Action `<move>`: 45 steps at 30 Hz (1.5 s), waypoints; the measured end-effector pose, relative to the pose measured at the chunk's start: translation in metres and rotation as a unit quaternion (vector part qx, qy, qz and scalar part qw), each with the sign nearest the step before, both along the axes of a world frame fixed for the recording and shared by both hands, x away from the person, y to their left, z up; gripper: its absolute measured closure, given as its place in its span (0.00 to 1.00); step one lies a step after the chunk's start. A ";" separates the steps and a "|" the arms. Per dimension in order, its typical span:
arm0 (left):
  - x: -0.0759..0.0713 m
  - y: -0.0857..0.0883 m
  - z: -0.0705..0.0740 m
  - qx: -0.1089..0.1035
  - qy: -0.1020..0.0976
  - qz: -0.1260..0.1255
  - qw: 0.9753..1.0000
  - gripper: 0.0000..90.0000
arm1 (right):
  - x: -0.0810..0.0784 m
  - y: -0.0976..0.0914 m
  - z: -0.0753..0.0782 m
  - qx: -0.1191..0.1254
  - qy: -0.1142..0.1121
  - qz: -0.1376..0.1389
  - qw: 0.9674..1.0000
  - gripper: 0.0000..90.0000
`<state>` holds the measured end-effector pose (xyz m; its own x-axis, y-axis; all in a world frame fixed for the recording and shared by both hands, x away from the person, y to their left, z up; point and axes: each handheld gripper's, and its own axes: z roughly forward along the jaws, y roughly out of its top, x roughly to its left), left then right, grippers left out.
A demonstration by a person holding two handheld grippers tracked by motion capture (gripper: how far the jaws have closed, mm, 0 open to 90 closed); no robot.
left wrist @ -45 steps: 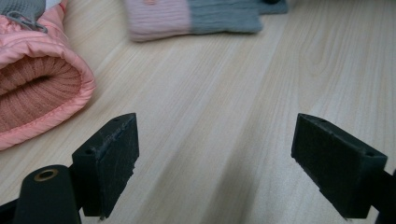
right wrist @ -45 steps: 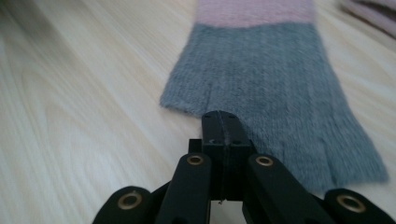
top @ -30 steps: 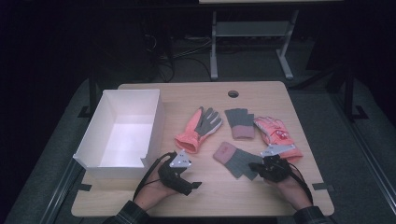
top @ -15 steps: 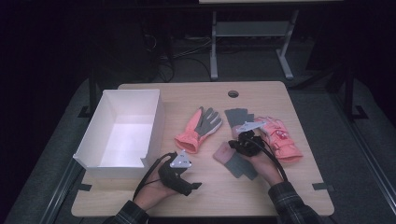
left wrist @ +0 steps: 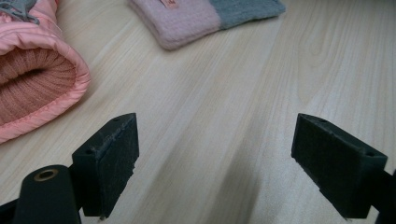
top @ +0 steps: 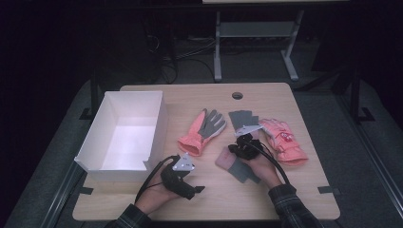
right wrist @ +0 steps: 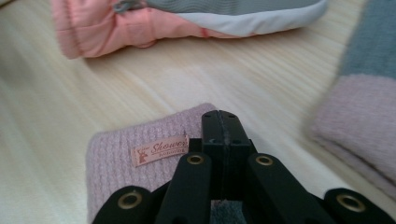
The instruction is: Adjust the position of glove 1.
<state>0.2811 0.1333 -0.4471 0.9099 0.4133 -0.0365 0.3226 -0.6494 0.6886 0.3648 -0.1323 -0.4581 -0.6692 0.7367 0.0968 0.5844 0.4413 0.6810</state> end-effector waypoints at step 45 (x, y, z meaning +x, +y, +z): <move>-0.001 -0.004 -0.003 0.009 0.004 -0.004 1.000 0.16 | -0.084 -0.062 0.010 -0.015 0.040 0.020 0.999 1.00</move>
<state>0.2799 0.1298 -0.4499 0.9125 0.4075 -0.0362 0.3234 -0.6642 0.6740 0.2805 -0.1940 -0.4485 -0.6899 0.7123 0.1294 0.6174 0.4856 0.6189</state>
